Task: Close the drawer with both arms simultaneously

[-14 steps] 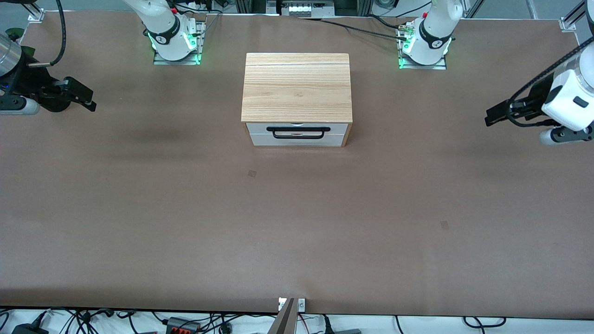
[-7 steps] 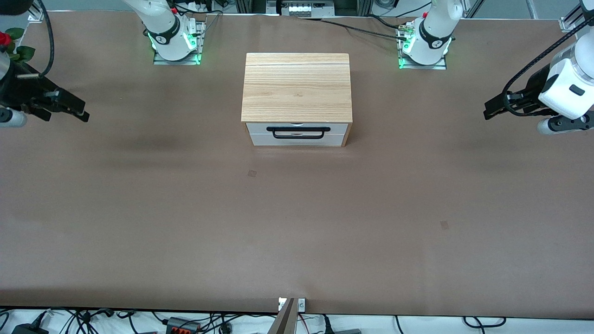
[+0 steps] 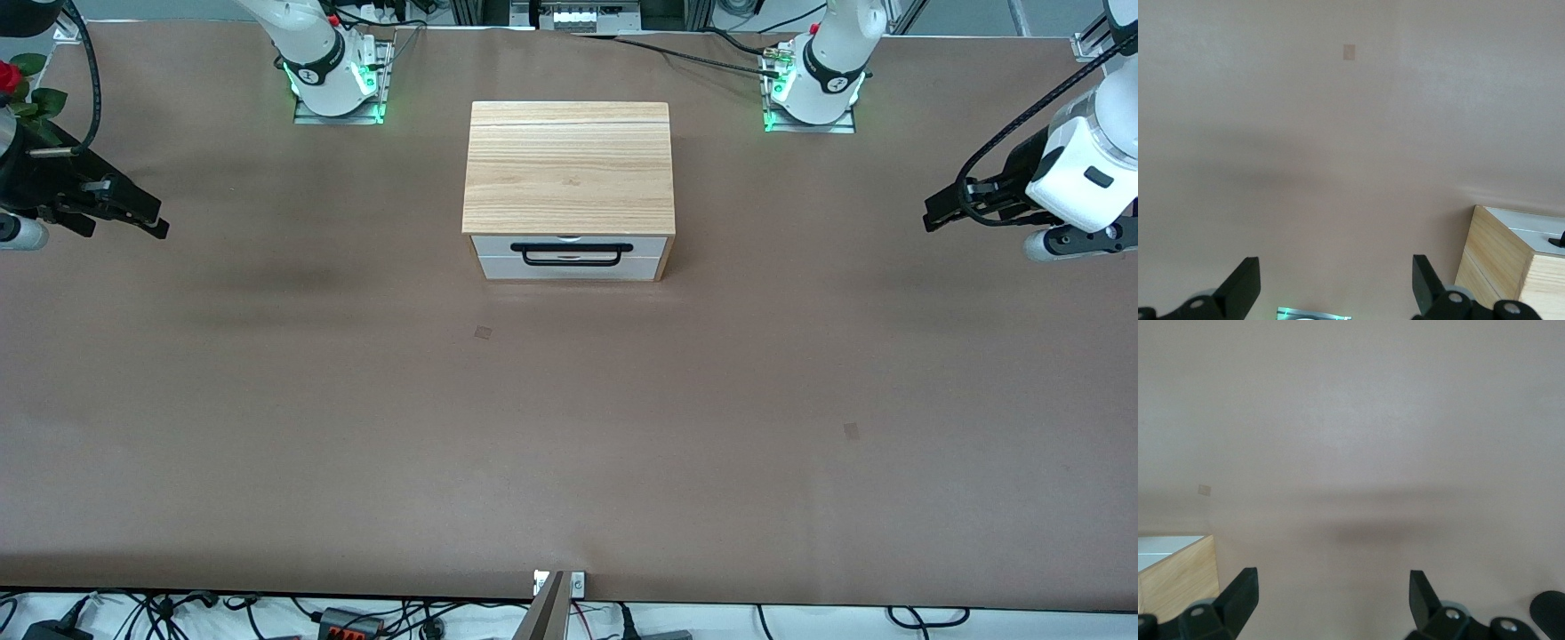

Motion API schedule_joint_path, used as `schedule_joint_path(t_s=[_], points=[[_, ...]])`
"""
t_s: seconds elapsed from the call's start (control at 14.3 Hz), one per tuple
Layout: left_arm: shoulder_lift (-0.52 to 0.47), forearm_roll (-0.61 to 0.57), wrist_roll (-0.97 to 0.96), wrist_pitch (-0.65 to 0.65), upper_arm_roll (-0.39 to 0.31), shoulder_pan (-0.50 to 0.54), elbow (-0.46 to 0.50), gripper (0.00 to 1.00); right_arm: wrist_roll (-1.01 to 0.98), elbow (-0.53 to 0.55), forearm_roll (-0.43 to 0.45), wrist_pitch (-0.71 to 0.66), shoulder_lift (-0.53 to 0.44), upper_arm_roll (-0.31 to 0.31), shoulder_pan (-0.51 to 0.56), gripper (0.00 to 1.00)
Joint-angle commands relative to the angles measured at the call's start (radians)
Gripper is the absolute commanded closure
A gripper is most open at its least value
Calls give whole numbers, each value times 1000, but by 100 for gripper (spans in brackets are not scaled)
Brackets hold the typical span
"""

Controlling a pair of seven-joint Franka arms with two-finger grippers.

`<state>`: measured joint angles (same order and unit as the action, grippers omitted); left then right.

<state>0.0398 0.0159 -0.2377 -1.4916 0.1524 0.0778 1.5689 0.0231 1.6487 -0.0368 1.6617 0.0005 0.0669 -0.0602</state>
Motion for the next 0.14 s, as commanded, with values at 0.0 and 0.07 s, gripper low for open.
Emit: schedule_joint_path(t_s=[0.0, 0.07], points=[[-6, -16, 20, -9, 6, -1, 8, 0, -5, -10, 11, -14, -4, 5, -6, 0], [-6, -16, 18, -9, 6, 0, 8, 0, -5, -10, 23, -16, -5, 5, -6, 0]])
